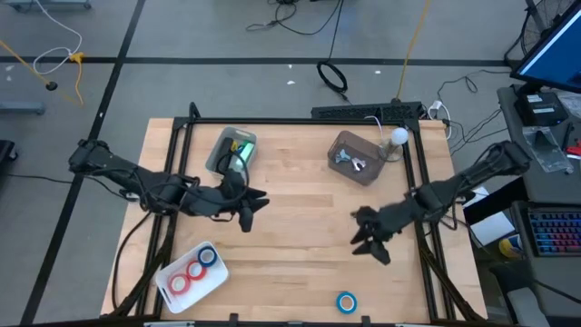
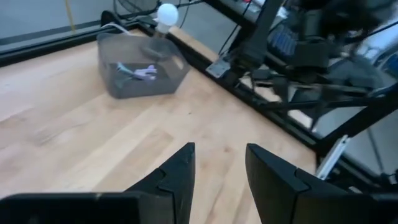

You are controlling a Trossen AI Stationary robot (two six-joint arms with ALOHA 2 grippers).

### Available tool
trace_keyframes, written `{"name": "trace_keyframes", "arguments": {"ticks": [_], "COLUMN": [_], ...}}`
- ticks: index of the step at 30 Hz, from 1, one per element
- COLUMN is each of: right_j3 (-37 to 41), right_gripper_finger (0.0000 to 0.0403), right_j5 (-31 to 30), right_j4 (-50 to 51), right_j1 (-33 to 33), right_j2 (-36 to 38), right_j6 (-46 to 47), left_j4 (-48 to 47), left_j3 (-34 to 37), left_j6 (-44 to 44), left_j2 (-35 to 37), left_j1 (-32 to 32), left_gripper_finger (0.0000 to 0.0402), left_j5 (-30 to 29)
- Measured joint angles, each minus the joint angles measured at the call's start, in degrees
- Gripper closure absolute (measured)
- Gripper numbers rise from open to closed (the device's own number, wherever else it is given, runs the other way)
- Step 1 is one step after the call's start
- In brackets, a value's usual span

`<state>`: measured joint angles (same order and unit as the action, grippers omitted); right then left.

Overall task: Pick and place Stapler, Stapler remover, tape
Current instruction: Put the blue tape into the white bin

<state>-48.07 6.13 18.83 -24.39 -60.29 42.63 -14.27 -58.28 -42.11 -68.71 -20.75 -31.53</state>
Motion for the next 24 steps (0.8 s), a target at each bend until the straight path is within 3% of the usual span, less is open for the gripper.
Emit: {"name": "trace_keyframes", "arguments": {"ticks": [10, 24], "right_j3": [-8.06, -17.96], "right_gripper_finger": [0.0232, 0.0232], "right_j5": [-3.06, -2.92], "right_j4": [7.46, 9.12], "right_j1": [-11.48, -17.47], "right_j2": [-14.15, -33.39], "right_j6": [11.09, 21.28], "left_j4": [-2.8, -4.03], "left_j3": [0.0, 0.0], "left_j6": [2.85, 8.04], "left_j2": [-0.02, -0.02], "left_j1": [0.91, 0.91], "left_gripper_finger": [0.0261, 0.0261], "left_j5": [0.02, 2.4]}}
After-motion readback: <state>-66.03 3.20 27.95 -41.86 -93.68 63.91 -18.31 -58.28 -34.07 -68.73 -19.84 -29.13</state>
